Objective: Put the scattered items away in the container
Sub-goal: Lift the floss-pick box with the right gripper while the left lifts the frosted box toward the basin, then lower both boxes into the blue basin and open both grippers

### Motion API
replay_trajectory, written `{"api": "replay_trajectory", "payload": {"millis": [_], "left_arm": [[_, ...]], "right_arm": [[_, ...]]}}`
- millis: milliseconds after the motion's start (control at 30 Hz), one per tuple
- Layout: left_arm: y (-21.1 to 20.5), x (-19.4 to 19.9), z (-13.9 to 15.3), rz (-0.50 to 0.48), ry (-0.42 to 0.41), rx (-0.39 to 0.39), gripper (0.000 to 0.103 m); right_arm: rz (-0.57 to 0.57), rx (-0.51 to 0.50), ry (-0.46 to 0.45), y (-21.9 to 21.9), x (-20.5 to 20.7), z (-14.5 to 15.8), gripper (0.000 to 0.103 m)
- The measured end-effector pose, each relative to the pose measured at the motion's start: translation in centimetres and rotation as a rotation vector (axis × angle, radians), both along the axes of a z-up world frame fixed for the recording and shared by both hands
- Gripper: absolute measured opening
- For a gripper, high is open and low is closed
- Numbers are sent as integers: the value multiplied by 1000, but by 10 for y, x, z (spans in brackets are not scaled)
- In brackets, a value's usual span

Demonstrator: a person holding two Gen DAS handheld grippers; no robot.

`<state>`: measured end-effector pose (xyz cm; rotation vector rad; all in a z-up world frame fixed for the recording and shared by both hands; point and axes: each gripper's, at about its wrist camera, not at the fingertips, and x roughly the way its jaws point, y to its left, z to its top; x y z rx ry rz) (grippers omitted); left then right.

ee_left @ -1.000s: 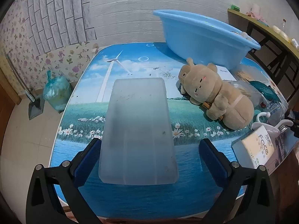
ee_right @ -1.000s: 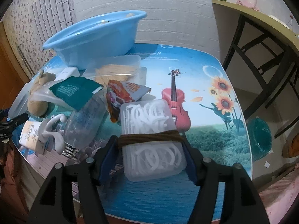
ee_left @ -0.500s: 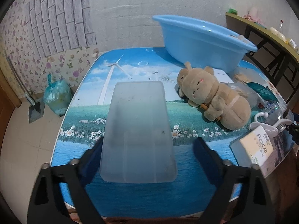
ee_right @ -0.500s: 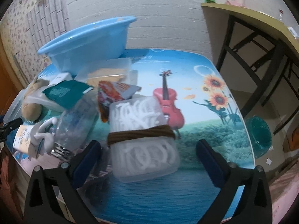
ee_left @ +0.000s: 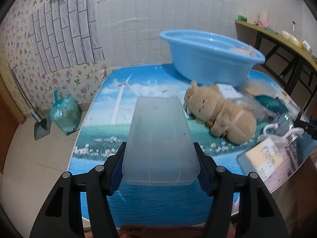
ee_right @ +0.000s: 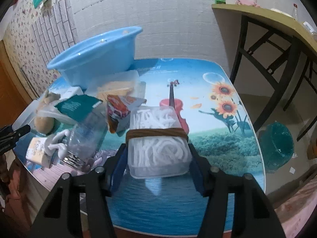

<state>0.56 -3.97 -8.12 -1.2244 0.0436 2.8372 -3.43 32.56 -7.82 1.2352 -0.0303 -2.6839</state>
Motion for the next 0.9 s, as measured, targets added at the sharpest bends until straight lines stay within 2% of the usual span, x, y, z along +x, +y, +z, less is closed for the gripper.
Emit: {"api": "replay_trajectory", "payload": {"millis": [200, 567, 900], "left_arm": [[-1, 5, 25, 21, 59, 20, 61], [9, 0, 76, 4, 162, 70, 61], [27, -18, 109, -13, 207, 61, 61]], "right_arm": [[-3, -30, 58, 2, 2, 23, 57], [105, -73, 161, -30, 2, 71, 57], [209, -117, 179, -59, -16, 93, 57]]}}
